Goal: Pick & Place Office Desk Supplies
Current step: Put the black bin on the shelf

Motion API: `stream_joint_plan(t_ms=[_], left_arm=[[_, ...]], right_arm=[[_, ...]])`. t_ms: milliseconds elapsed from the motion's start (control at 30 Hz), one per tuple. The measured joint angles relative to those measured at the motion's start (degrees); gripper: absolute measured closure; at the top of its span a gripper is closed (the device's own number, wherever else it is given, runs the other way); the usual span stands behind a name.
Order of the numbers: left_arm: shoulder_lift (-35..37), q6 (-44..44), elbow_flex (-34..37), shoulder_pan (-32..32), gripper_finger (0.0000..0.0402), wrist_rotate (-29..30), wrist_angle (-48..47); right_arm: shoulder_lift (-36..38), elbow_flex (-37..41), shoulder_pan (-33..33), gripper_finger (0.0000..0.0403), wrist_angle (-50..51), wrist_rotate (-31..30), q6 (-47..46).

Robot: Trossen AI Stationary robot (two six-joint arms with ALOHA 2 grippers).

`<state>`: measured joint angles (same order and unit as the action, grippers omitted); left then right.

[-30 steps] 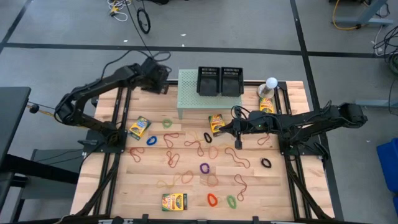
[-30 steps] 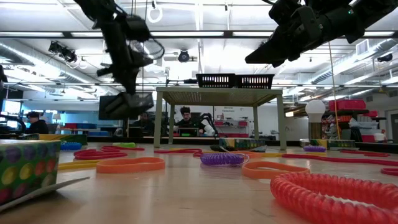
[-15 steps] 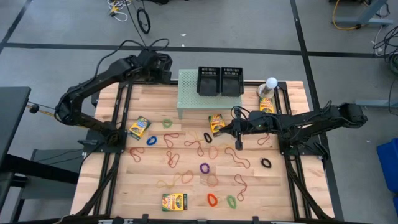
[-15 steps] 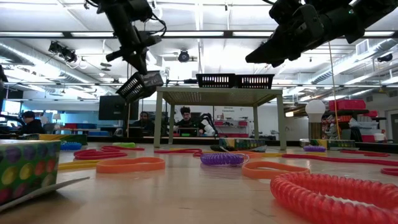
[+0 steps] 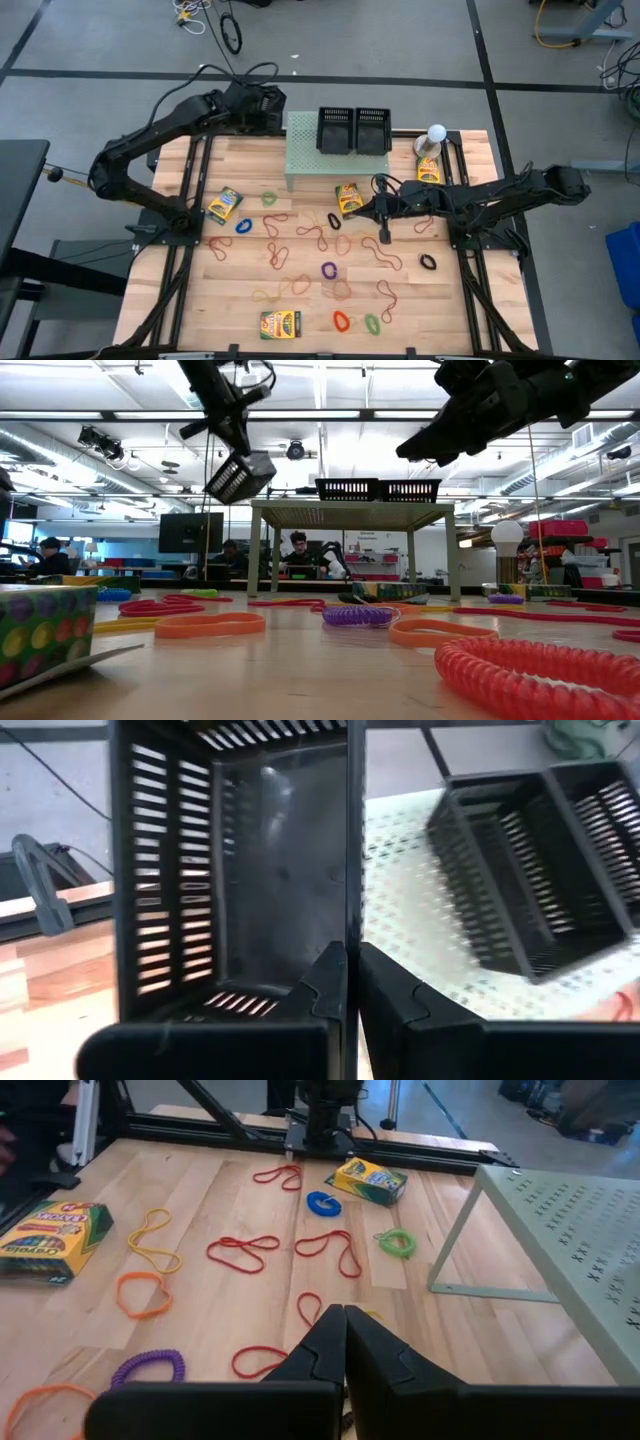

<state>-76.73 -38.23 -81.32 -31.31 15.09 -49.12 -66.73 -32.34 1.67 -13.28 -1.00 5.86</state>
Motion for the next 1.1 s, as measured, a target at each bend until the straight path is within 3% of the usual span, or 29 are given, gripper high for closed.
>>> stream_joint_plan(t_ms=[267,533,767,867,1100], left_arm=[[0.0,-0.1,-4.7,10.5,0.0384,4.4,-6.9],[-0.4,21.0,-4.8,26.0,0.0384,15.7,-7.7],[-0.3,48.8,-4.8,33.5,0.0385,16.2,-8.1],[-0.4,60.5,-4.8,35.6,0.0385,15.6,-10.1],[-1.3,77.1,-4.8,37.1,0.0385,19.6,-11.6]], right_arm=[[0.0,0.0,0.5,0.0396,0.0,0.0,0.8],[0.0,0.0,0.5,0.0396,-0.1,-0.2,0.4],[0.0,0.0,0.5,0.0396,-0.9,-0.2,-0.1],[0.0,0.0,0.5,0.0396,-1.5,-0.2,-0.6],[0.0,-0.7,0.5,0.0396,-3.6,-3.5,-4.8]])
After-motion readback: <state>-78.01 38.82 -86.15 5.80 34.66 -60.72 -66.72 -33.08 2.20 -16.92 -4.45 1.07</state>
